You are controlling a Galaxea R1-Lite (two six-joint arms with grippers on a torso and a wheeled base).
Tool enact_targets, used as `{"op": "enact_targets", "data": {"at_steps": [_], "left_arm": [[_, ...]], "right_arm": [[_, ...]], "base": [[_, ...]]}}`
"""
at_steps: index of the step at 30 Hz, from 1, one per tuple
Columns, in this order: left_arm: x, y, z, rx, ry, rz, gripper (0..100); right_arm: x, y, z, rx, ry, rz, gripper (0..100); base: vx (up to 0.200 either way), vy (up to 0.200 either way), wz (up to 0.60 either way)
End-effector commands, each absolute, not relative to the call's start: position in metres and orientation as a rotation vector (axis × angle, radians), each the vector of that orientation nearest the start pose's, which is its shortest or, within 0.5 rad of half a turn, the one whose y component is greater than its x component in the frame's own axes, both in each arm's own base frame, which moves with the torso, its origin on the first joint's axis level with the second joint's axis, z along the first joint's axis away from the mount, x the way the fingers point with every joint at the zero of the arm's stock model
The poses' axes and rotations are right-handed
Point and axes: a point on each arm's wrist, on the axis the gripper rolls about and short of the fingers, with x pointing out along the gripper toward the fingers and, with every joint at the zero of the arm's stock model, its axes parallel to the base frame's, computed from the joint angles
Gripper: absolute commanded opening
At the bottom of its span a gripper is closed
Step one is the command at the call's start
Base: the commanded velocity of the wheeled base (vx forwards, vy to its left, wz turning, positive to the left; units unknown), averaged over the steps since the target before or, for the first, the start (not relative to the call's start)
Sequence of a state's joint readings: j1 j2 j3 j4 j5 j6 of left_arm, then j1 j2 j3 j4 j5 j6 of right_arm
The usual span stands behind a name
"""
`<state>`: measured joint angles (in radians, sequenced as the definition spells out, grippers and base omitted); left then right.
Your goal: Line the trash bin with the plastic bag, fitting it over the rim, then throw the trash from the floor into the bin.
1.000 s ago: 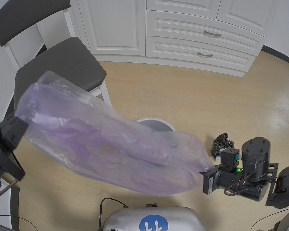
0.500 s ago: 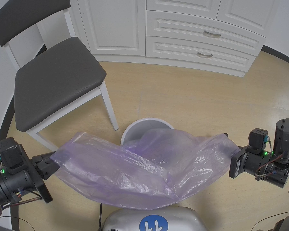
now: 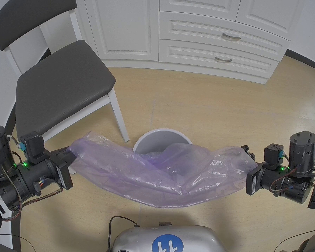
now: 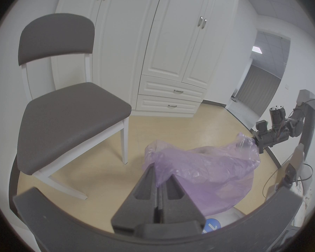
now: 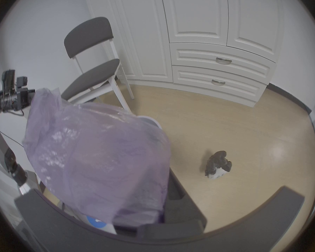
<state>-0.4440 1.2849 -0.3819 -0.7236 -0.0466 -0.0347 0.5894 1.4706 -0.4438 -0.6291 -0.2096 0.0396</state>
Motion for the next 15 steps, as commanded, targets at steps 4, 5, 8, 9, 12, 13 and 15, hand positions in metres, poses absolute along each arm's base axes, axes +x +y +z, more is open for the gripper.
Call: {"op": "enact_targets", "data": {"at_steps": [4,5,8,9,12,13,15], "left_arm": [[0.181,-0.073,0.172,-0.01,0.216,-0.453,0],[0.181,-0.072,0.173,-0.013,0.212,-0.451,0],[0.181,-0.07,0.174,-0.015,0.207,-0.441,0],[0.182,-0.069,0.175,-0.016,0.206,-0.438,0],[0.183,-0.069,0.174,-0.016,0.207,-0.434,0],[0.183,-0.069,0.174,-0.016,0.207,-0.436,0],[0.185,-0.07,0.173,-0.015,0.213,-0.433,0]], "right_arm": [[0.189,0.11,0.131,-0.206,0.434,0.338,0],[0.189,0.11,0.129,-0.215,0.444,0.339,0],[0.19,0.11,0.123,-0.242,0.465,0.342,0],[0.19,0.11,0.121,-0.251,0.473,0.343,0],[0.189,0.11,0.118,-0.268,0.482,0.345,0],[0.19,0.11,0.118,-0.27,0.483,0.345,0],[0.189,0.109,0.117,-0.272,0.489,0.345,0]], "base": [[0.0,0.0,0.0],[0.0,0.0,0.0],[0.0,0.0,0.0],[0.0,0.0,0.0],[0.0,0.0,0.0],[0.0,0.0,0.0],[0.0,0.0,0.0]]}}
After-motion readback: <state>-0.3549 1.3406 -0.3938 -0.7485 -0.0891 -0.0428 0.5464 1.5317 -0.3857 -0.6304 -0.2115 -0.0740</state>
